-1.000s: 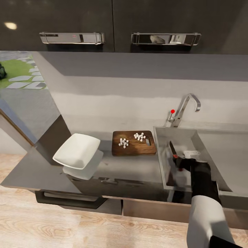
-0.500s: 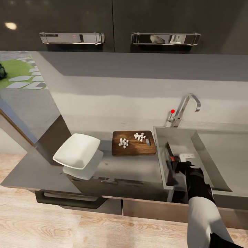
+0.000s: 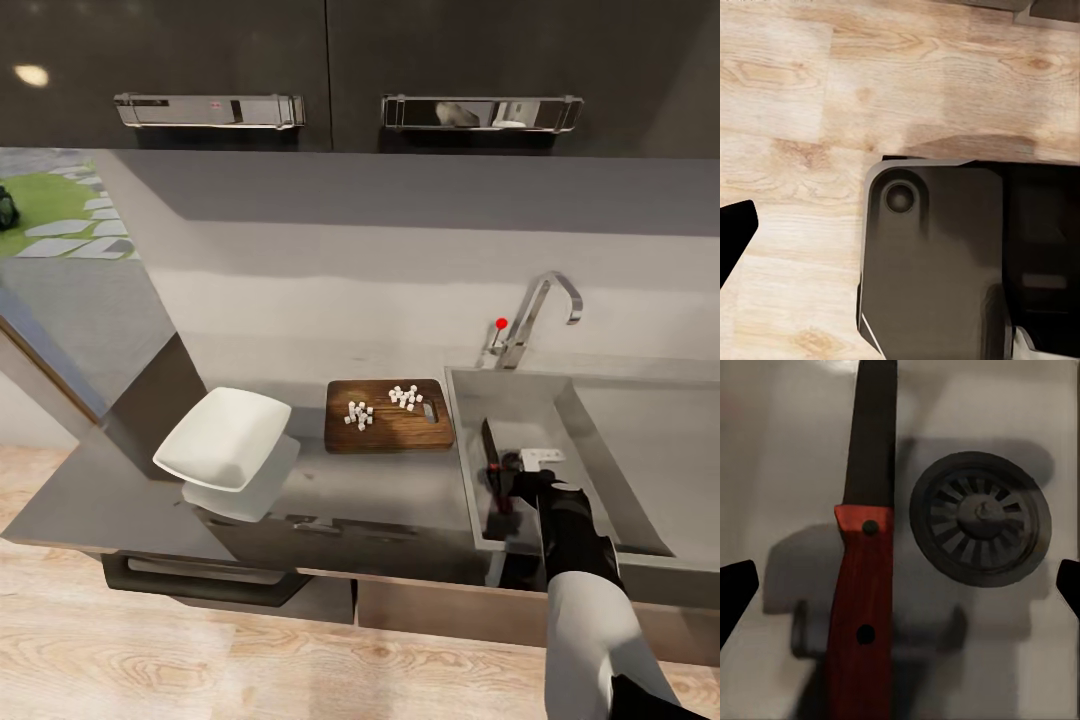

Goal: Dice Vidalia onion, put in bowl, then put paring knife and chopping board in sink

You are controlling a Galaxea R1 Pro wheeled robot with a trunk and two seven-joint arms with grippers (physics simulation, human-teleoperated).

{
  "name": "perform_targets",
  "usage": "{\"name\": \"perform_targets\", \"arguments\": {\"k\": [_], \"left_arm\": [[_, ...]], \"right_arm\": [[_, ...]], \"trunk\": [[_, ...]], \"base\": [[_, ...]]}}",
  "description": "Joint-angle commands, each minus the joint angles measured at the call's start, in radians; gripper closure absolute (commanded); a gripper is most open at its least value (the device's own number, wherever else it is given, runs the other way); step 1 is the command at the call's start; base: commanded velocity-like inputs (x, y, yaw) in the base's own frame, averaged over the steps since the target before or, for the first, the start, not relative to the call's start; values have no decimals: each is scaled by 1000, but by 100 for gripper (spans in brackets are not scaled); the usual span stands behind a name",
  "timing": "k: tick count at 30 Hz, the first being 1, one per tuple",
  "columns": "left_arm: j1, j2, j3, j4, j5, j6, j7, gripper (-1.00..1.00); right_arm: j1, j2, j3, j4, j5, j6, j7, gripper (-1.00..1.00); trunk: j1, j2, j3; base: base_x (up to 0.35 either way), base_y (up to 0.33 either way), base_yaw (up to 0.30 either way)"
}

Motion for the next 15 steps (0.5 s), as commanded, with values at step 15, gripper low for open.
{"name": "perform_targets", "arguments": {"k": [15], "left_arm": [[0,0,-2,0,6,-1,4,-100]], "right_arm": [[5,81,7,-458,14,80,118,-100]], "trunk": [[1,-2,-2]], "base": [[0,0,0]]}}
